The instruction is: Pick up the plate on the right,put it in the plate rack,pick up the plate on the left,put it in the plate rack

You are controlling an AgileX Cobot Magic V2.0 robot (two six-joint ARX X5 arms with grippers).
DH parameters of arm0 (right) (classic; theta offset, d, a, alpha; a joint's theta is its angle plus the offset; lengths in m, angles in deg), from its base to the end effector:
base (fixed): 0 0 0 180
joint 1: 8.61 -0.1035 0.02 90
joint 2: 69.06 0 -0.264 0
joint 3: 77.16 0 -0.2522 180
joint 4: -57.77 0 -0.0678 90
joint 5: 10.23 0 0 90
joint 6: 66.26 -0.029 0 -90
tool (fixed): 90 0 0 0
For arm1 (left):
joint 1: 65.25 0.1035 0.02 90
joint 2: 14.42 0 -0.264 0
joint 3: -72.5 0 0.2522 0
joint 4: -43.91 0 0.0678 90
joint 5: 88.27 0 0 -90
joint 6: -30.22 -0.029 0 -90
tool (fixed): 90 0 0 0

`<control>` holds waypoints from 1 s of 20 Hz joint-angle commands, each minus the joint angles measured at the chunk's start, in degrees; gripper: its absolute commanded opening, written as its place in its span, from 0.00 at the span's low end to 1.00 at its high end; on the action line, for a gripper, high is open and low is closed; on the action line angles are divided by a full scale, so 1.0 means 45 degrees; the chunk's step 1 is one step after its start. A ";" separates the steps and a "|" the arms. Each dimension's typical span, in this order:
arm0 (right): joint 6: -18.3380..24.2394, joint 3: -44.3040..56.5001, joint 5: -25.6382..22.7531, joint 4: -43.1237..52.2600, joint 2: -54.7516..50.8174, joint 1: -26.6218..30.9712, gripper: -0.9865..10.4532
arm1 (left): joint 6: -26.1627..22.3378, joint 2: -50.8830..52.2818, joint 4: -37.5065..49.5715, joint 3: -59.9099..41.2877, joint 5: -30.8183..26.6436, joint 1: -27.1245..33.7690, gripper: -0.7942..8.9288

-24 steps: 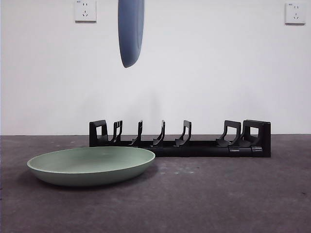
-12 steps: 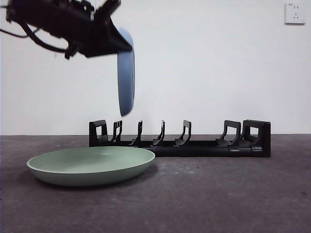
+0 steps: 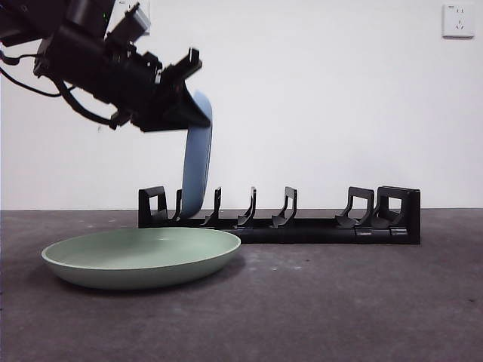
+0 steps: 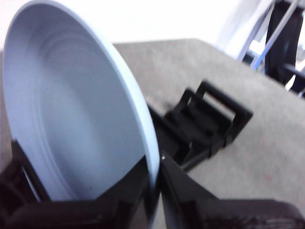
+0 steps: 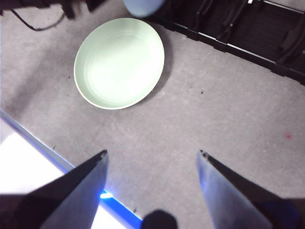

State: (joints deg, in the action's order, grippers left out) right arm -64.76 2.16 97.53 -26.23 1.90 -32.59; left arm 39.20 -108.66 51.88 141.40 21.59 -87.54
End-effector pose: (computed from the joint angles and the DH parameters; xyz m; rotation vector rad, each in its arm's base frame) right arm 0.1870 0.0929 0.4006 -0.0756 0.9571 0.6849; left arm 0.3277 -0.1450 0.2305 -0.1418 0.3665 -0.7040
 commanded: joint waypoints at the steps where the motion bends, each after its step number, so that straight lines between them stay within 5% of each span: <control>1: 0.0000 0.0141 -0.0049 0.0209 0.0029 -0.0019 0.36 | -0.0724 -0.0257 -0.0010 0.0024 -0.0092 0.0024 0.07; 7: 0.0000 0.0146 -0.0053 0.0311 0.0053 -0.0019 0.36 | -0.0719 -0.0277 0.0034 0.0029 -0.0083 -0.0044 0.08; 11: 0.0005 0.0151 -0.0053 0.0311 0.0204 -0.0019 0.36 | -0.0719 -0.0277 0.0097 0.0034 -0.0078 -0.0214 0.25; 20: 0.0010 0.0165 -0.0053 0.0277 0.0369 -0.0019 0.36 | -0.0675 0.0039 -0.0175 0.0204 0.0350 -0.0393 0.25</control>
State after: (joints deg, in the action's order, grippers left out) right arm -64.76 2.21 97.48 -25.15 3.19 -32.59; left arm 36.68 -108.90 50.68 142.21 22.90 -89.07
